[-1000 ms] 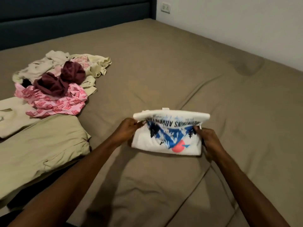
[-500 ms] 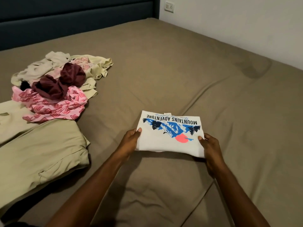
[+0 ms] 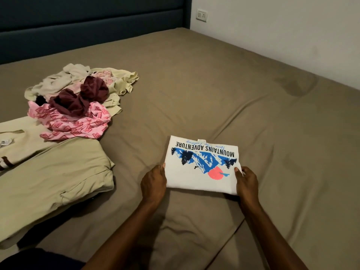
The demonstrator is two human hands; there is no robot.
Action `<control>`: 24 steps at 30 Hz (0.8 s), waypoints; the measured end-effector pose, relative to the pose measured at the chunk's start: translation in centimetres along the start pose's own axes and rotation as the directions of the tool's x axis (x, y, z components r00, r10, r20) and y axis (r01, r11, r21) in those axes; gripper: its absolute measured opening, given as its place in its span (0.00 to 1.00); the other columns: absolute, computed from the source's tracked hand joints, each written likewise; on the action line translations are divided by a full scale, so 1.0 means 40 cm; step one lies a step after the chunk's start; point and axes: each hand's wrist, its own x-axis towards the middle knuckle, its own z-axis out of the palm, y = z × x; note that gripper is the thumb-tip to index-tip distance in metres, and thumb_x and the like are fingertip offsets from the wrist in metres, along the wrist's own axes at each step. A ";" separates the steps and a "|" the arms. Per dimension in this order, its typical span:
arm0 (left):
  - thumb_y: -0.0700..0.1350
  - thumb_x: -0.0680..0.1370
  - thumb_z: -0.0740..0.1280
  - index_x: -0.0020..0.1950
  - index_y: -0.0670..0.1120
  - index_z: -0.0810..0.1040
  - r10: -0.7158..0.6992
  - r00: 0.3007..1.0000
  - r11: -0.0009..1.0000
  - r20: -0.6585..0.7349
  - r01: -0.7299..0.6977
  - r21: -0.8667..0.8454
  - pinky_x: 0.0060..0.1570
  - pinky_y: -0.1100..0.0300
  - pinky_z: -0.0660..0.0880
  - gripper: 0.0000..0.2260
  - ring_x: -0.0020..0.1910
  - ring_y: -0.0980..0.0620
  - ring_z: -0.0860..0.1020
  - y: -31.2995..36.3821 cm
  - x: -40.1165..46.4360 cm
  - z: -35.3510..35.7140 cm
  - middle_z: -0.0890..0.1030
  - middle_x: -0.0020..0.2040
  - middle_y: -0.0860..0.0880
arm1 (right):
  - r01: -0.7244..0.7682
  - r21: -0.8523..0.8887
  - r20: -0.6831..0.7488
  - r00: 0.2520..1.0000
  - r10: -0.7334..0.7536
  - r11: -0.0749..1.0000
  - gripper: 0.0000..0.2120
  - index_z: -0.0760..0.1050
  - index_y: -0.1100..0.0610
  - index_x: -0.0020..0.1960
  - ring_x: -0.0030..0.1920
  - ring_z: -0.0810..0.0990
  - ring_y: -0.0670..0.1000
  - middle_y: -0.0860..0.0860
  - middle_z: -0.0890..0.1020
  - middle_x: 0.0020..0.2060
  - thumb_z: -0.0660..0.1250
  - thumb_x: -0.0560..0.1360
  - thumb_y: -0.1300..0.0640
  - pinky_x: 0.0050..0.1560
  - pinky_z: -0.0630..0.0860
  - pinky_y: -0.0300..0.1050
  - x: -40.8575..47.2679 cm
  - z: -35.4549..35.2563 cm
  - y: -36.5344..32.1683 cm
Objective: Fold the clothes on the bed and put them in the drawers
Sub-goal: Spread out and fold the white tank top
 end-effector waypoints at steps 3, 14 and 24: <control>0.49 0.84 0.61 0.45 0.39 0.83 0.065 0.997 0.997 -0.033 -0.063 0.052 0.36 0.49 0.78 0.18 0.35 0.35 0.82 -0.020 -0.042 -0.014 0.84 0.37 0.37 | 0.041 -0.087 -0.049 0.998 -0.045 0.995 0.16 0.79 0.51 0.52 0.46 0.85 0.56 0.50 0.87 0.47 0.63 0.77 0.40 0.47 0.82 0.60 -0.045 -0.007 -0.041; 0.50 0.85 0.57 0.54 0.46 0.84 0.013 0.983 0.950 0.185 -0.069 0.303 0.51 0.53 0.78 0.16 0.52 0.40 0.84 -0.078 -0.097 -0.033 0.86 0.51 0.43 | 0.051 -0.432 -0.088 0.991 -0.098 0.900 0.14 0.75 0.60 0.63 0.49 0.82 0.65 0.62 0.85 0.51 0.62 0.84 0.52 0.42 0.70 0.49 -0.121 -0.017 -0.057; 0.54 0.82 0.58 0.66 0.43 0.78 0.434 0.887 0.871 -0.156 -0.369 0.323 0.52 0.47 0.77 0.21 0.60 0.37 0.76 -0.012 -0.075 -0.012 0.78 0.63 0.38 | 0.443 -0.715 0.112 0.837 -0.536 0.541 0.27 0.73 0.57 0.72 0.67 0.71 0.63 0.61 0.73 0.71 0.59 0.79 0.42 0.64 0.69 0.57 -0.112 0.002 -0.086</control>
